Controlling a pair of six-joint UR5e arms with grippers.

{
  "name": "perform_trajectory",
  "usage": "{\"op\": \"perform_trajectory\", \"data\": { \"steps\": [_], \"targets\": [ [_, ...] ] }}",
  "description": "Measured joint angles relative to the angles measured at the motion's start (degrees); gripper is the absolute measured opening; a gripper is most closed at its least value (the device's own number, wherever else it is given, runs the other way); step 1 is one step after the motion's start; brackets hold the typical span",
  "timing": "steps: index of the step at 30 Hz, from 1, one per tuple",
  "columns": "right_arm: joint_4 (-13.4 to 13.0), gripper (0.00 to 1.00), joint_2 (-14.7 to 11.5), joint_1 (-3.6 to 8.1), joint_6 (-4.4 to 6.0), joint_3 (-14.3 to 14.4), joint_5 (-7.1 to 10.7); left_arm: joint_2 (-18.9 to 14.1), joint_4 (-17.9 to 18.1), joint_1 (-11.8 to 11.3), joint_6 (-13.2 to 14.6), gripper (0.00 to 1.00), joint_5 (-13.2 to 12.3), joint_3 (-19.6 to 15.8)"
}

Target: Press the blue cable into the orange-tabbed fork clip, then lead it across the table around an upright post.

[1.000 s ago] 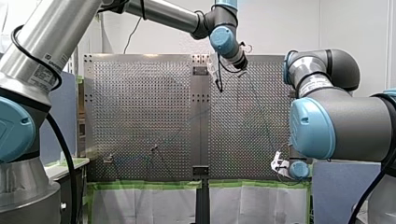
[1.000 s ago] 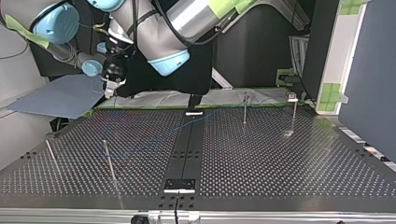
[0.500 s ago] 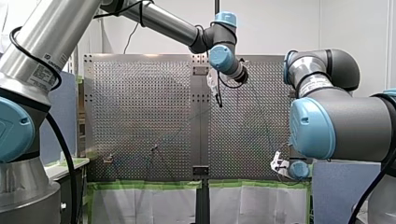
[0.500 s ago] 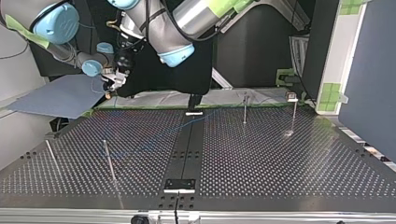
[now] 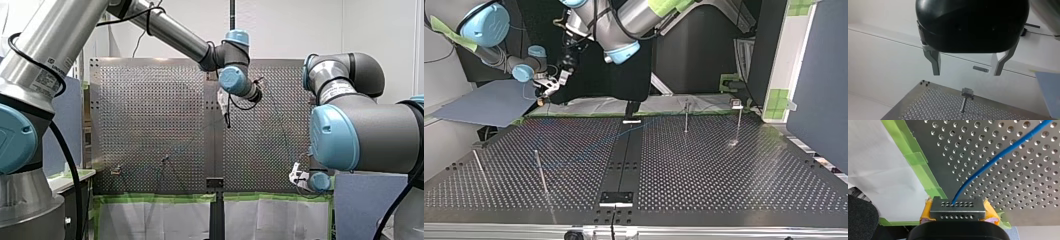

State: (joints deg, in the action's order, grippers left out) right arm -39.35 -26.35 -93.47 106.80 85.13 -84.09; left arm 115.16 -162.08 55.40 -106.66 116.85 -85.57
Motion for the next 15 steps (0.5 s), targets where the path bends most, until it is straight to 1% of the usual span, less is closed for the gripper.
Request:
{"op": "perform_trajectory", "data": {
  "steps": [15],
  "targets": [
    [0.1, 0.0, 0.0, 0.04, -0.47, 0.0, -0.03, 0.0, 8.4, 0.0, 0.8, 0.99, 0.0, -8.4]
  ]
}}
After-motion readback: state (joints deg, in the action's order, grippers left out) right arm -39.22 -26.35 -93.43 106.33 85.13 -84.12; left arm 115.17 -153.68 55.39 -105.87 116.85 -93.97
